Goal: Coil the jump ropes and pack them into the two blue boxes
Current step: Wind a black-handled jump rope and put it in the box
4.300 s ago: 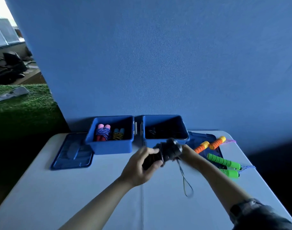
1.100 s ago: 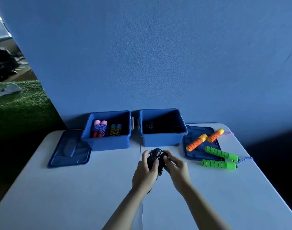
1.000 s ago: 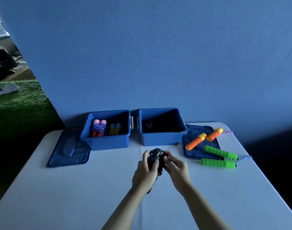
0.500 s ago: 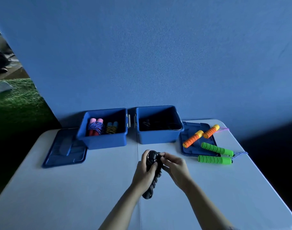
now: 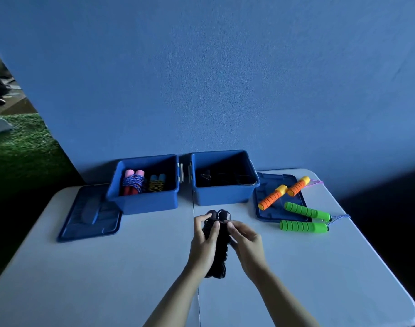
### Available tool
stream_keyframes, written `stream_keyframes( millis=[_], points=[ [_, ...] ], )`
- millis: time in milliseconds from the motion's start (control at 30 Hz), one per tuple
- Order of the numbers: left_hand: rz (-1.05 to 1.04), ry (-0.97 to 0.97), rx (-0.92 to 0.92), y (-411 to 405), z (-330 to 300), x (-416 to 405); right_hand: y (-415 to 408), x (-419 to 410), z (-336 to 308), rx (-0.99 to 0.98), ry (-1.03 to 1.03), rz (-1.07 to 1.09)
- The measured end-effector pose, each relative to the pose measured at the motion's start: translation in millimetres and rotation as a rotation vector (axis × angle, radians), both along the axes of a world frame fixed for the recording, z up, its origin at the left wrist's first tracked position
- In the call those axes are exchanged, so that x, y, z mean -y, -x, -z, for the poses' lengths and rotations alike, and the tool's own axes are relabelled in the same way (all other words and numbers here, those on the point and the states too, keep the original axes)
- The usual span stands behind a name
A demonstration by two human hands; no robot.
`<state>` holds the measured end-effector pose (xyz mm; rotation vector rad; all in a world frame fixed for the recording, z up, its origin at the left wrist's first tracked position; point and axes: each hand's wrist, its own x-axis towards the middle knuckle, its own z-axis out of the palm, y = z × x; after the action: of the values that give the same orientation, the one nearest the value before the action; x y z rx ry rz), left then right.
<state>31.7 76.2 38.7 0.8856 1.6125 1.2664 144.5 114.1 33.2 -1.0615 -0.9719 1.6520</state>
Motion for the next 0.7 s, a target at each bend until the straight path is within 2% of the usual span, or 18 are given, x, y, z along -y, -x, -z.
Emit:
stream_keyframes(
  millis=[267, 433, 600, 700],
  points=[
    [-0.059, -0.009, 0.053, 0, -18, -2, 10, 6, 1, -0.067, 0.081, 0.142],
    [-0.090, 0.046, 0.014, 5, -6, -4, 16, 14, 3, 0.192, -0.027, 0.152],
    [-0.123, 0.088, 0.036, 23, -6, -29, 28, 19, -4, 0.140, -0.053, -0.107],
    [-0.065, 0.117, -0.006, 31, -11, -47, 30, 10, -12, 0.155, -0.088, -0.112]
  ],
)
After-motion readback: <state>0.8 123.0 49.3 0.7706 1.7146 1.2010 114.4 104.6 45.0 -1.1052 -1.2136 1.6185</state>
